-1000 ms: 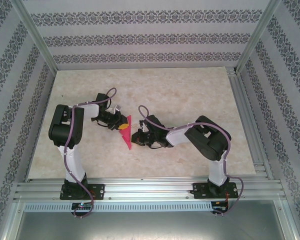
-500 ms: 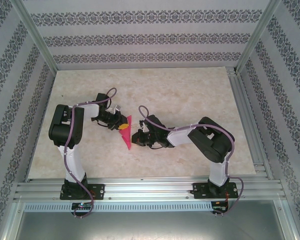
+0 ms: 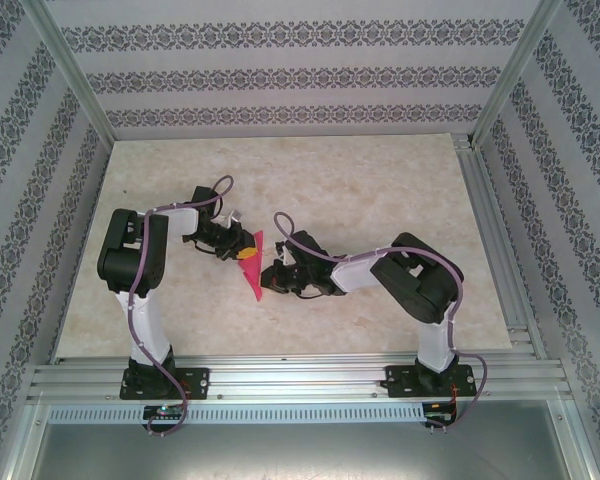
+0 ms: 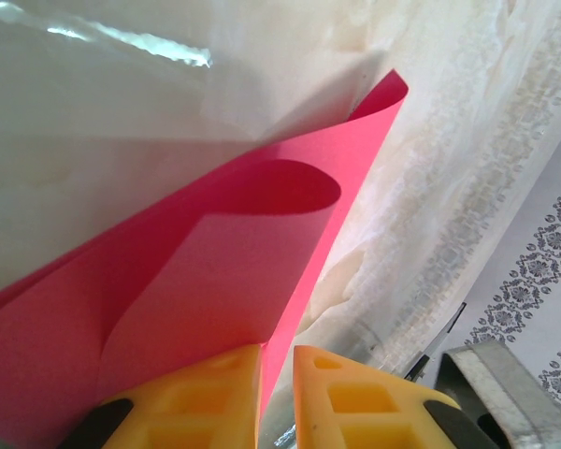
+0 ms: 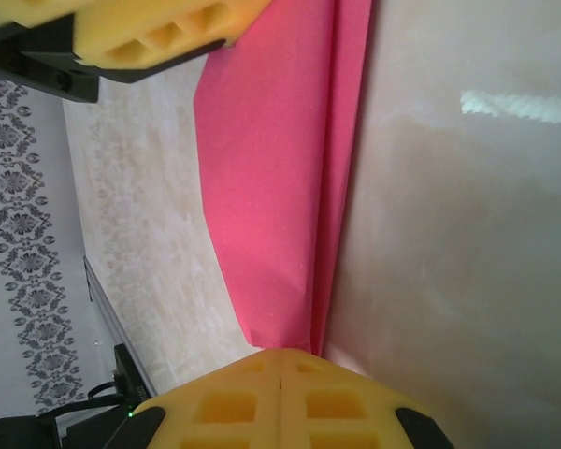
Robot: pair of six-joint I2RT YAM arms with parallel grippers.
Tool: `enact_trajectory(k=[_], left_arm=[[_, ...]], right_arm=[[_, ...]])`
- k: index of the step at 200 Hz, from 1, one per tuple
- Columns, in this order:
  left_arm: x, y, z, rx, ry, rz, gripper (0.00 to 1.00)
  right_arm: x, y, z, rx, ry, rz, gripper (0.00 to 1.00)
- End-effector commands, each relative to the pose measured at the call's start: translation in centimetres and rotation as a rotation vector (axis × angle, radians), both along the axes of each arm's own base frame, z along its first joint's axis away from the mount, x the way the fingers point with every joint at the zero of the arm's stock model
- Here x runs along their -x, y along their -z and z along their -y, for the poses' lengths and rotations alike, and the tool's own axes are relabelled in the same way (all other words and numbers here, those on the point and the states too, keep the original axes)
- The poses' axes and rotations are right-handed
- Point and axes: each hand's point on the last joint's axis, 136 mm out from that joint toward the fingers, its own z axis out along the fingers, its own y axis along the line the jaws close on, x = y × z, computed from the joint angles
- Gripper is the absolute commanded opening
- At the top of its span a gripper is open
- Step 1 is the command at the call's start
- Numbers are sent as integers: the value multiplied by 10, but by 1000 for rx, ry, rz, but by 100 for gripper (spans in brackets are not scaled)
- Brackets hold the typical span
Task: Fold a paper plane with a square sheet of paper (pick it up from the middle)
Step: Fold the wing for the fifth time at the center of the table.
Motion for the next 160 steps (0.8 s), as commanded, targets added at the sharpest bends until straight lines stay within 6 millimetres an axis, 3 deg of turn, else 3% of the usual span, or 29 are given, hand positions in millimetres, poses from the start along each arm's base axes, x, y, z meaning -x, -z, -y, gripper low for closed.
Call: enact_trajectory(k=[1, 31, 56, 119, 143, 160], left_arm=[[8, 27, -8, -92, 10, -35, 19], [9, 27, -9, -92, 11, -36, 19], [9, 27, -9, -93, 10, -38, 19], [9, 28, -10, -101, 10, -37, 18], [9, 28, -9, -100, 12, -36, 18], [8, 23, -8, -87, 12, -27, 18]], right_arm=[[-1, -6, -16, -52, -26, 0, 0], [0, -1, -19, -41, -31, -15, 0], [6, 14, -15, 30, -42, -56, 0], [18, 55, 25, 357, -64, -92, 0], [10, 40, 28, 389, -88, 3, 0], [0, 11, 23, 346, -97, 79, 1]])
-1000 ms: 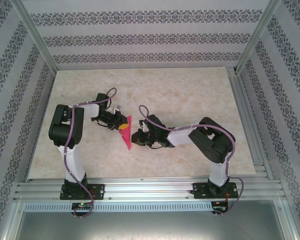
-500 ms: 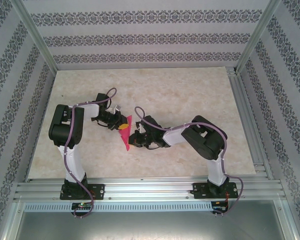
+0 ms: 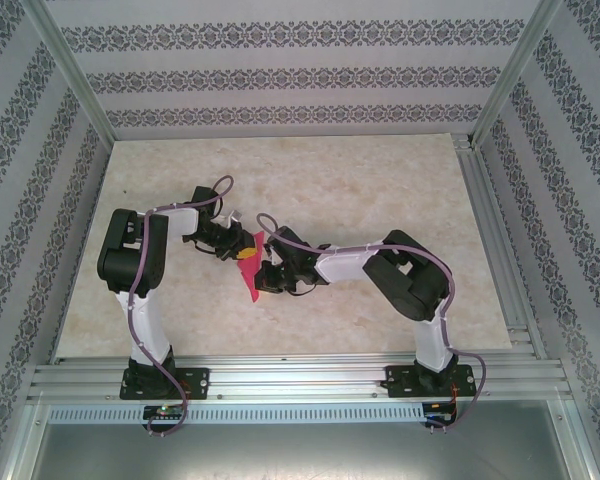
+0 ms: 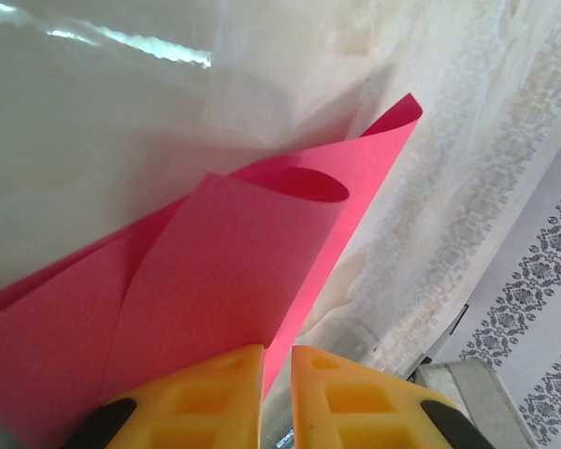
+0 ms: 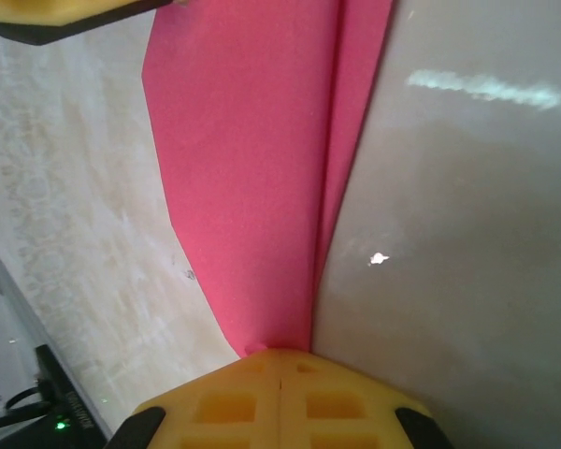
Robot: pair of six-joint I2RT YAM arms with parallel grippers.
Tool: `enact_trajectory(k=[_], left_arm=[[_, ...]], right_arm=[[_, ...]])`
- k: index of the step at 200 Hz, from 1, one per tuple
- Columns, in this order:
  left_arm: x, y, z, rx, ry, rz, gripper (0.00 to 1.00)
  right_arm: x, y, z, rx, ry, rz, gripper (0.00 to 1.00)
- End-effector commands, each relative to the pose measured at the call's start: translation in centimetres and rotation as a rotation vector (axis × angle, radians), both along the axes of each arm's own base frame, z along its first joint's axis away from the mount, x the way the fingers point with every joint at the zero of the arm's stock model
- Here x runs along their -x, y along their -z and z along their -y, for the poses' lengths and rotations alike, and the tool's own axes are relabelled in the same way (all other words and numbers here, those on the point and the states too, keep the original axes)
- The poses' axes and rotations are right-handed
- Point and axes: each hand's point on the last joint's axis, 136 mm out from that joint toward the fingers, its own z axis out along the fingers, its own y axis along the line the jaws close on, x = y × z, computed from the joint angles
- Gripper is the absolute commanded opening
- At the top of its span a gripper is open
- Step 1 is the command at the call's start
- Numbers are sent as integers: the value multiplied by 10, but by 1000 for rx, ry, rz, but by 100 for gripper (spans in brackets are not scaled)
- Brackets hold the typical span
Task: Fold a paper plane with a square sheet of paper (pick it up from the middle)
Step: Fold the wing for the fifth time at the center of the table, then move the paper plane at the top-right of the table.
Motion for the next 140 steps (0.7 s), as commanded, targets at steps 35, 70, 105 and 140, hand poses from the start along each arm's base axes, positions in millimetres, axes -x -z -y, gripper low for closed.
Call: enact_trajectory(k=[35, 70, 105, 140], left_arm=[[-3, -15, -2, -39, 11, 51, 34], [-17, -86, 7, 33, 18, 191, 54], [-23, -134, -8, -49, -51, 298, 65], [-17, -122, -100, -376, -356, 255, 65]], right_arm=[[-16, -56, 28, 119, -40, 225, 12], [-13, -79, 36, 190, -67, 354, 16], [-4, -100, 11, 178, -149, 449, 22], [-8, -93, -21, 210, -211, 449, 26]])
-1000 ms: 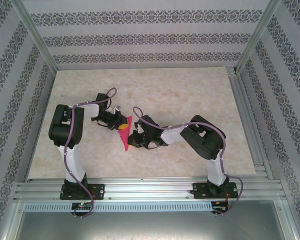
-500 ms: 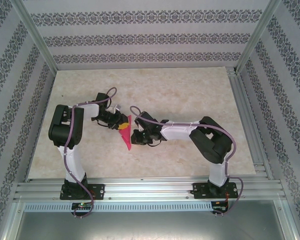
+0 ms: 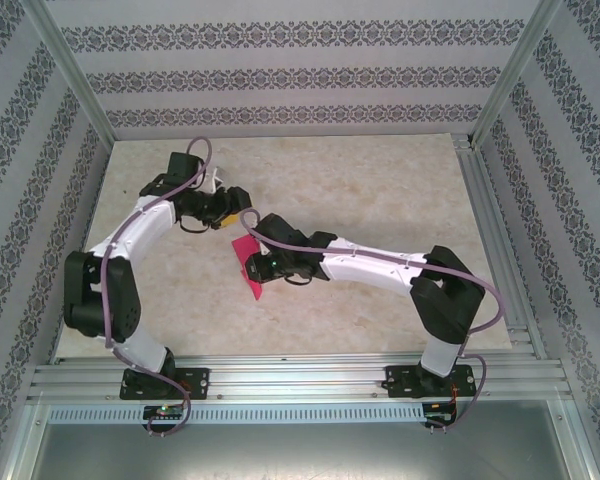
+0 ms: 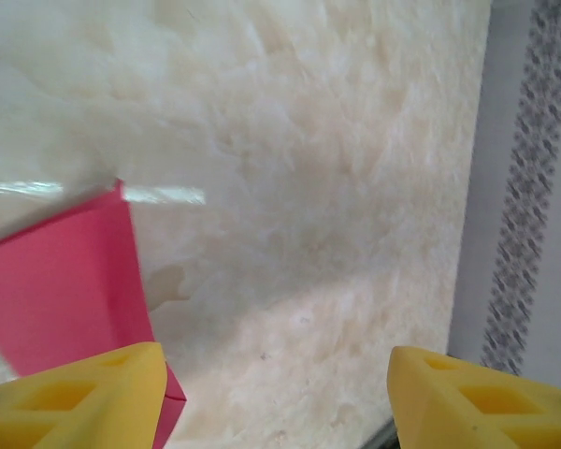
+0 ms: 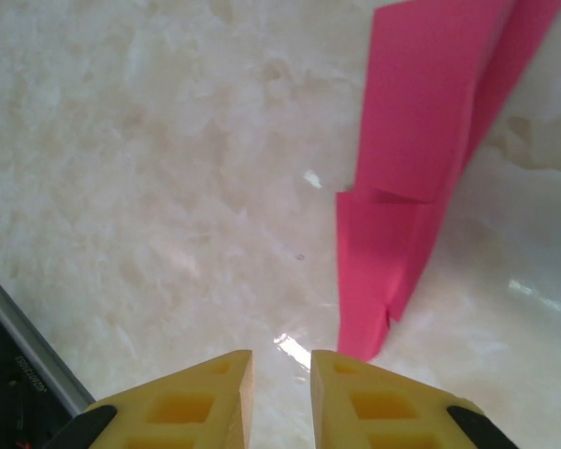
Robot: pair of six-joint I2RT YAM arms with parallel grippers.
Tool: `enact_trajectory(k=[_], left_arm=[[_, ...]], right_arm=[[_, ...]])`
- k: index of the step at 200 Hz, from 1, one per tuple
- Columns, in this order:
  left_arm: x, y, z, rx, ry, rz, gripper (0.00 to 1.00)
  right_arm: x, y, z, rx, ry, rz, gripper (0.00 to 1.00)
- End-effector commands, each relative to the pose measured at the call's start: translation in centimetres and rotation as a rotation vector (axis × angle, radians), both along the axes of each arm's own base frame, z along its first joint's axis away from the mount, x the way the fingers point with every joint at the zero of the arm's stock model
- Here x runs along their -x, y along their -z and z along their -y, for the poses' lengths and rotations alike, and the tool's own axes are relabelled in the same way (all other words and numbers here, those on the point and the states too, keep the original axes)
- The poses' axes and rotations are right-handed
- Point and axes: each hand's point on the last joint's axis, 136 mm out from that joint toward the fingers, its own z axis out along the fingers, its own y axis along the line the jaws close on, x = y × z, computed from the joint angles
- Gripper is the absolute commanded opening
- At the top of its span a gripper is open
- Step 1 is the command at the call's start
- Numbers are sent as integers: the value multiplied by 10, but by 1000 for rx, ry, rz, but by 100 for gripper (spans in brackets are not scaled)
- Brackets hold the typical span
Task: Fold a paper plane with a square sheet of paper (pick it up from the middle)
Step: Move the paper plane at the top-right of the table.
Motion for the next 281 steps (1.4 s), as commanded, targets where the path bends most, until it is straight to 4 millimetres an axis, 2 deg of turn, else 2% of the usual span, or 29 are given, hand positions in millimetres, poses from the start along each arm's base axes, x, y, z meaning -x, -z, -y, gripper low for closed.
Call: enact_trajectory(k=[1, 18, 33, 45, 61, 71, 88, 96, 111, 134, 158, 164, 178, 205, 227, 248, 281], left_arm=[[12, 27, -75, -207, -287, -108, 65], [21, 35, -103, -186, -384, -132, 66], [27, 39, -115, -189, -409, -147, 66], [31, 42, -120, -197, -419, -156, 66], [33, 44, -120, -185, -415, -156, 66], [33, 44, -119, -182, -413, -155, 66], [33, 45, -117, -169, -405, -153, 66], [32, 46, -116, -164, -399, -153, 66], [33, 47, -115, -159, -393, -157, 66], [32, 48, -113, -149, -386, -156, 65], [32, 50, -110, -134, -378, -161, 65], [32, 50, -109, -129, -374, -161, 65], [31, 51, -108, -119, -371, -163, 65], [31, 51, -106, -111, -364, -161, 65], [31, 53, -106, -111, -362, -162, 65], [30, 56, -103, -95, -354, -171, 64], [30, 58, -102, -82, -351, -175, 64]], right_arm=[[-9, 10, -14, 67, -32, 41, 27], [-19, 23, -22, 119, -30, 13, 29], [-26, 37, -22, 223, -30, 33, 37], [-30, 48, -15, 318, -25, 28, 37], [-32, 58, -10, 375, -15, 26, 42], [-34, 62, -3, 420, -3, 19, 41], [-37, 60, 2, 431, 20, 35, 43], [-37, 54, 1, 424, 23, 50, 44], [-38, 47, 3, 416, 52, 59, 52], [-34, 56, 5, 430, 59, 26, 55], [-27, 61, -3, 404, 49, -11, 56], [-26, 59, -5, 396, 50, -5, 57], [-25, 53, -9, 372, 49, -8, 69], [-27, 31, -6, 368, 75, 29, 75], [-20, 37, -3, 363, 85, 8, 75], [-12, 46, -9, 373, 72, -6, 75], [-15, 61, -6, 447, 88, -3, 72]])
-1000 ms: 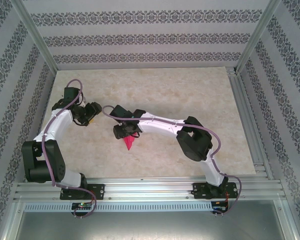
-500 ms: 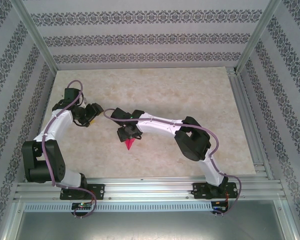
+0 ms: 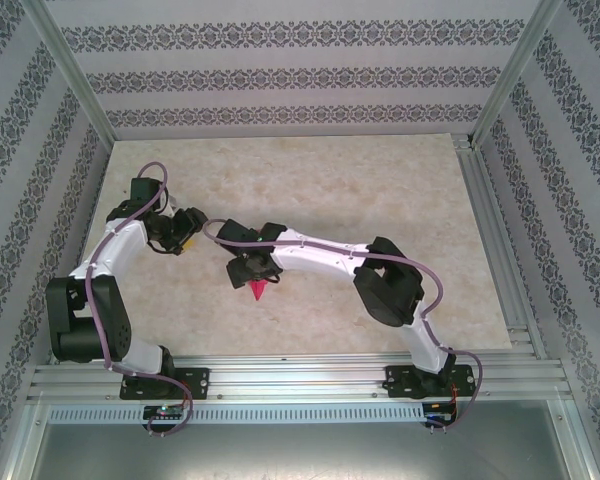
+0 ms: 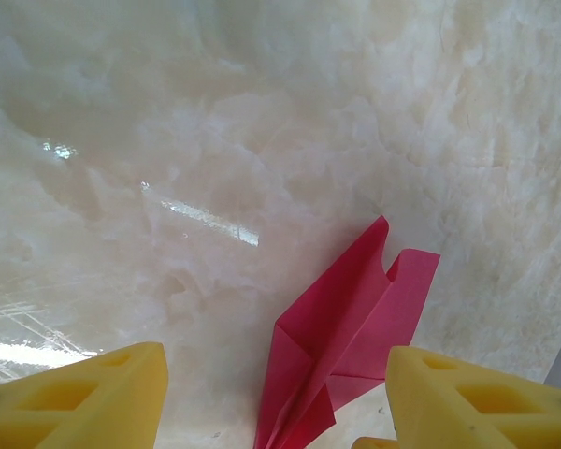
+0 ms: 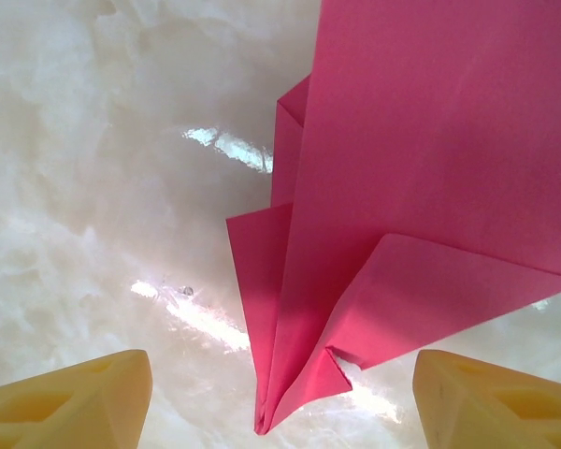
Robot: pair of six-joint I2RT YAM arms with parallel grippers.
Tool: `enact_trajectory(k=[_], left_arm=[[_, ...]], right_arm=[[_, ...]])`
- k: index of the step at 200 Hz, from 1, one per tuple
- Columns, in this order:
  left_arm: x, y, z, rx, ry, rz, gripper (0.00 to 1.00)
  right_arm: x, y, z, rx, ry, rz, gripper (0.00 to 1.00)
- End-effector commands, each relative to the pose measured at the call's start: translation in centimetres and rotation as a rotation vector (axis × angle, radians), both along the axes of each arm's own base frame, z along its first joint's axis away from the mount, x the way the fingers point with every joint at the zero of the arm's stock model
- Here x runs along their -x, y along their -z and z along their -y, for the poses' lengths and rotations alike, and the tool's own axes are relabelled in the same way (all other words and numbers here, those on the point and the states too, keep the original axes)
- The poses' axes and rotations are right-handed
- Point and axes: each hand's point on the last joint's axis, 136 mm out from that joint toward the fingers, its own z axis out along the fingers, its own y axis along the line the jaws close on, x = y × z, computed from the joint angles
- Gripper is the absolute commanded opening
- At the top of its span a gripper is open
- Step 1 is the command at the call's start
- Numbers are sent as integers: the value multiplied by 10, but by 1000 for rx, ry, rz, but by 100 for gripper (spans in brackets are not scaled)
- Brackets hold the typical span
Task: Fold a paper plane with a square sheet of paper (pick it up from the middle)
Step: Move the paper plane at the top-right of the table.
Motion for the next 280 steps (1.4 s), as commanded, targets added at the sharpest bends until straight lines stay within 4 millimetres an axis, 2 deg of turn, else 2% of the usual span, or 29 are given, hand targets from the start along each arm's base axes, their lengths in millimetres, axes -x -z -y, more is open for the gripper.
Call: enact_trajectory(k=[1, 48, 67, 80, 90, 101, 111, 122, 154, 164, 200, 212, 222, 232, 255, 280], left_arm=[[-3, 1, 1, 28, -6, 15, 64], [-4, 2, 2, 29, 1, 11, 64], [-4, 3, 2, 32, 4, 10, 64], [-4, 2, 2, 29, 5, 12, 64], [-3, 3, 2, 28, 6, 9, 64], [-3, 3, 2, 28, 7, 9, 64], [-3, 3, 2, 29, 5, 8, 64], [-3, 3, 2, 27, 5, 9, 64], [-4, 0, 2, 35, 3, 14, 64], [-4, 0, 2, 34, 2, 14, 64], [-4, 0, 2, 33, 1, 12, 64], [-4, 1, 2, 35, -1, 9, 64], [-4, 1, 2, 36, 0, 9, 64], [-4, 1, 3, 37, 0, 9, 64], [-3, 1, 3, 40, 2, 7, 64], [-3, 3, 3, 39, 3, 2, 64]], right_arm=[[-1, 6, -2, 36, 22, 12, 72], [-2, 20, -5, 93, 15, 14, 70], [-5, 24, -3, 106, 22, 17, 65], [-7, 24, -2, 108, 24, 18, 56], [-7, 23, -1, 102, 29, 20, 53], [-8, 24, 0, 93, 38, 14, 43], [-9, 24, 3, 93, 46, 14, 41], [-9, 24, 6, 89, 54, 12, 35], [-13, 22, 16, 72, 88, 20, 28], [-14, 23, 19, 72, 97, 13, 22], [-19, 16, 25, 47, 119, 34, 21], [-20, 16, 27, 37, 122, 32, 14], [-22, 20, 28, 26, 129, 23, 15], [-22, 25, 28, 16, 124, -5, 9], [-22, 36, 29, 10, 122, -44, 13], [-23, 42, 29, -5, 121, -62, 8]])
